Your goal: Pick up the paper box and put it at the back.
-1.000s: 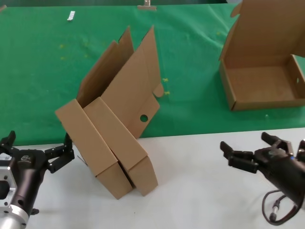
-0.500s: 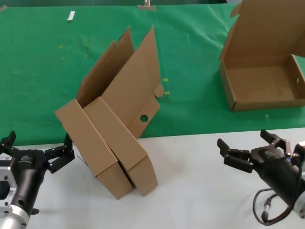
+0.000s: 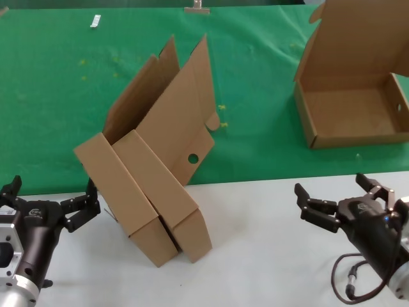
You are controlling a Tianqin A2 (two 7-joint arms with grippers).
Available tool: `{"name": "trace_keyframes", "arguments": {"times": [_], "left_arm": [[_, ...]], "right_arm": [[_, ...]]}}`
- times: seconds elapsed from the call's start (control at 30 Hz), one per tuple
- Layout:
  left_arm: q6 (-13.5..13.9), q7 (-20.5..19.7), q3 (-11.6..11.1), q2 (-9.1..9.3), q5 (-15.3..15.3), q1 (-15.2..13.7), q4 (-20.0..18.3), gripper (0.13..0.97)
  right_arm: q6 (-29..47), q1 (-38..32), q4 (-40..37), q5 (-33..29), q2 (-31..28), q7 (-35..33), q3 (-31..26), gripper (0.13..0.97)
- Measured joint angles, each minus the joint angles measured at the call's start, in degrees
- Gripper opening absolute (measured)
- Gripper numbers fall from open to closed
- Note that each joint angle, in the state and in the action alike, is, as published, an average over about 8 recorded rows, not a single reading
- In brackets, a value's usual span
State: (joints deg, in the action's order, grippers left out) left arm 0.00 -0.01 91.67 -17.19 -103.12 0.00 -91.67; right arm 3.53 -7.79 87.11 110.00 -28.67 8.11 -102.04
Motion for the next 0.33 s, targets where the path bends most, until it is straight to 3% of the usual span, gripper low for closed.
{"name": "trace_keyframes", "arguments": {"times": [0.33], "left_arm": [[0.0, 0.0, 0.0, 0.00, 0.0, 0.0, 0.0, 0.966]], "right_arm": [[-1.1, 2.4, 1.4, -2.1, 3.6, -2.5, 3.2, 0.966]]}}
